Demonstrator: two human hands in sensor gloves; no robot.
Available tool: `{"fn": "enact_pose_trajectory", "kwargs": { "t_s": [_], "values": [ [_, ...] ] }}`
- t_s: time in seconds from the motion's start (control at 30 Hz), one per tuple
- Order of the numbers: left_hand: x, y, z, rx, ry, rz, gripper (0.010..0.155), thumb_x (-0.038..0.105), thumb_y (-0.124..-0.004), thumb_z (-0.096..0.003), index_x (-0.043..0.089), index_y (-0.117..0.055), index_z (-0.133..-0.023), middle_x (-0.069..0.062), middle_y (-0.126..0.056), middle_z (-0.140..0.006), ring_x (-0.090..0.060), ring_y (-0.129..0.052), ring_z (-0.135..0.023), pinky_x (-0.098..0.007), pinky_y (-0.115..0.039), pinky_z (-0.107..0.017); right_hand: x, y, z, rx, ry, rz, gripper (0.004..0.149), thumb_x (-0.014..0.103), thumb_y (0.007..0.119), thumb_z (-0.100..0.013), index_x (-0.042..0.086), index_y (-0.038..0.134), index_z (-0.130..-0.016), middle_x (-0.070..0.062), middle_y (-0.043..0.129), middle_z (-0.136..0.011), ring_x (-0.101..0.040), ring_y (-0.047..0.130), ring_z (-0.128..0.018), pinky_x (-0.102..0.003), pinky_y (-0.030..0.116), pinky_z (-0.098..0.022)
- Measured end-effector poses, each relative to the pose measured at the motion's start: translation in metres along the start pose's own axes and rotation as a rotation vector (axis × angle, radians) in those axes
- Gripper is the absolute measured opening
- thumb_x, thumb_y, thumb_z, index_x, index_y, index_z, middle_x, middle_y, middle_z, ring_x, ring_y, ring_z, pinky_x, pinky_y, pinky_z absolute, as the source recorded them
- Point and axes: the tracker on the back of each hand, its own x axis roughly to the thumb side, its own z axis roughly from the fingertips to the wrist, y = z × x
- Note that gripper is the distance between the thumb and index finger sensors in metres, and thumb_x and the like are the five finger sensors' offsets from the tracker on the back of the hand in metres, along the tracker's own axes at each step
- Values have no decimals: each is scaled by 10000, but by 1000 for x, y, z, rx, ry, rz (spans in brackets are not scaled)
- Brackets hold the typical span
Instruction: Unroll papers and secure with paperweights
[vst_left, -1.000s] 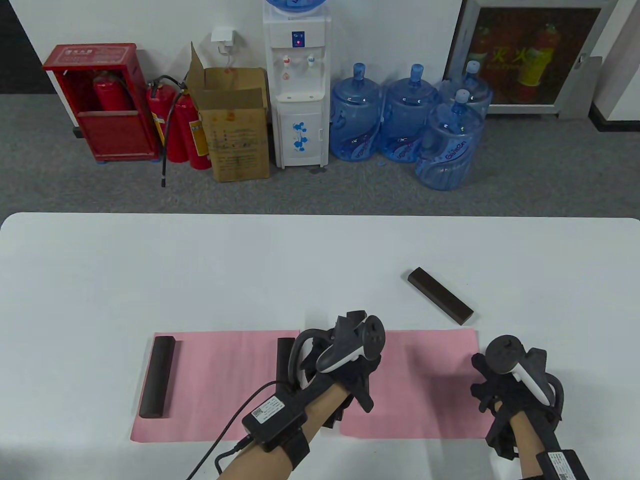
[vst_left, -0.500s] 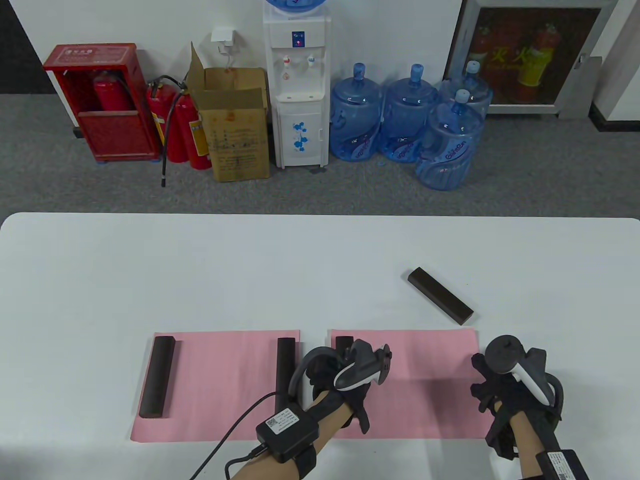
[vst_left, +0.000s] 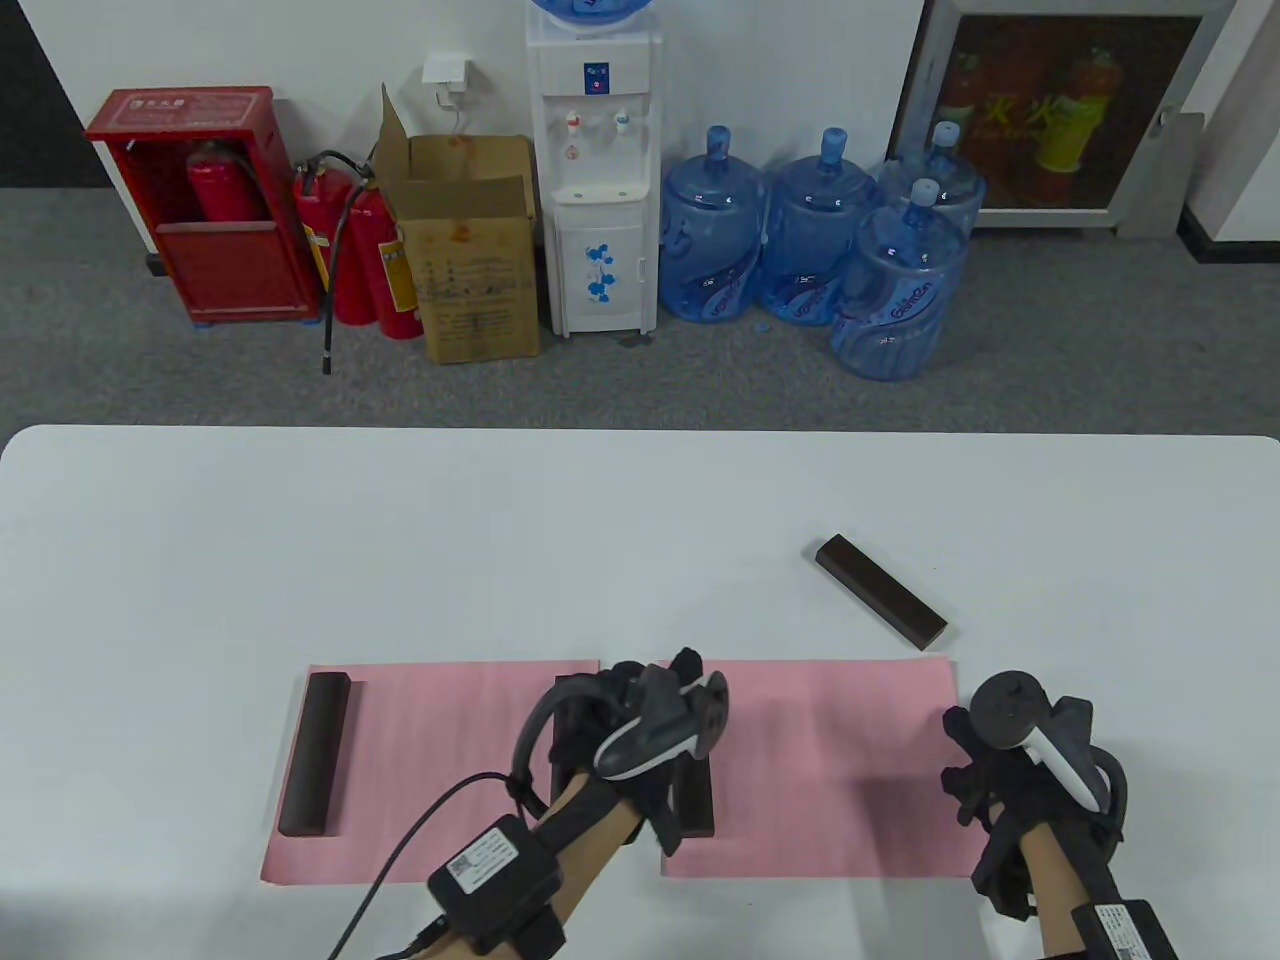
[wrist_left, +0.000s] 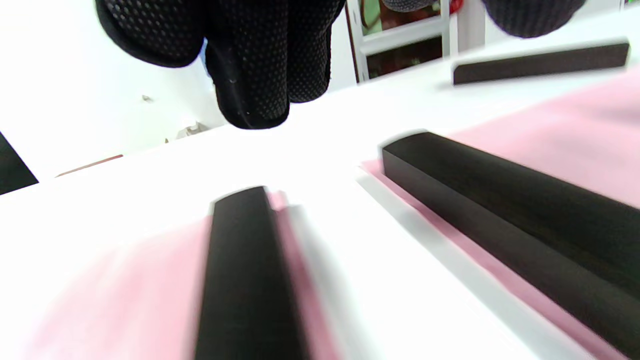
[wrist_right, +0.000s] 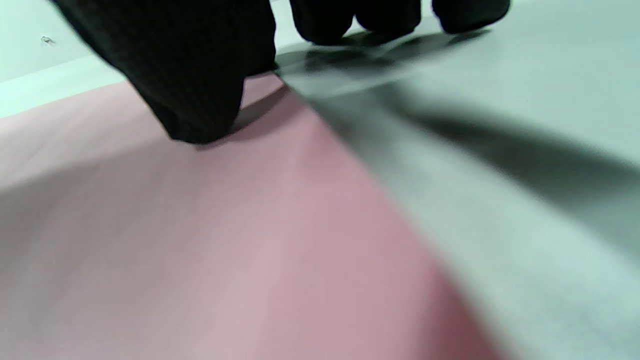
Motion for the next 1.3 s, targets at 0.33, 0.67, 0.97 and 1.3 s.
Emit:
{"fn": "enact_pose_trajectory", "kwargs": {
  "t_s": [0.33, 0.67, 0.97, 1.3],
  "values": [
    [-137, -69, 34, 87, 143, 328, 655, 626, -617, -485, 479, -455, -1103, -135, -712, -1120, -381, -865, -886, -608, -651, -669, -1, 1, 0, 3, -5, -11, 644, 367, 869, -404, 299, 646, -1004, -91, 358, -1120, -420, 382, -1047, -626, 431, -740],
    [-145, -84, 34, 31, 124, 301, 656, 620, -621, -481, 474, -460, -1101, -134, -714, -1119, -382, -866, -881, -598, -659, -663, 1, -8, -2, 110, 41, -32, 697, 372, 885, -401, 295, 605, -1034, -89, 254, -1127, -427, 255, -1055, -631, 373, -750],
    [-146, -84, 36, 19, 110, 319, 657, 620, -620, -481, 472, -463, -1101, -134, -715, -1121, -383, -868, -883, -600, -660, -663, 45, -83, -15, 5, 41, -147, 724, 393, 892, -389, 220, 629, -1041, -100, 322, -1131, -423, 323, -1064, -642, 403, -740],
    [-154, -91, 34, -13, 128, 330, 658, 619, -619, -482, 469, -460, -1102, -136, -715, -1122, -385, -867, -886, -603, -658, -665, 145, -121, -72, -84, 76, 13, 769, 433, 876, -392, 229, 567, -1066, -80, 429, -1129, -393, 491, -1060, -613, 489, -741]
  ]
}}
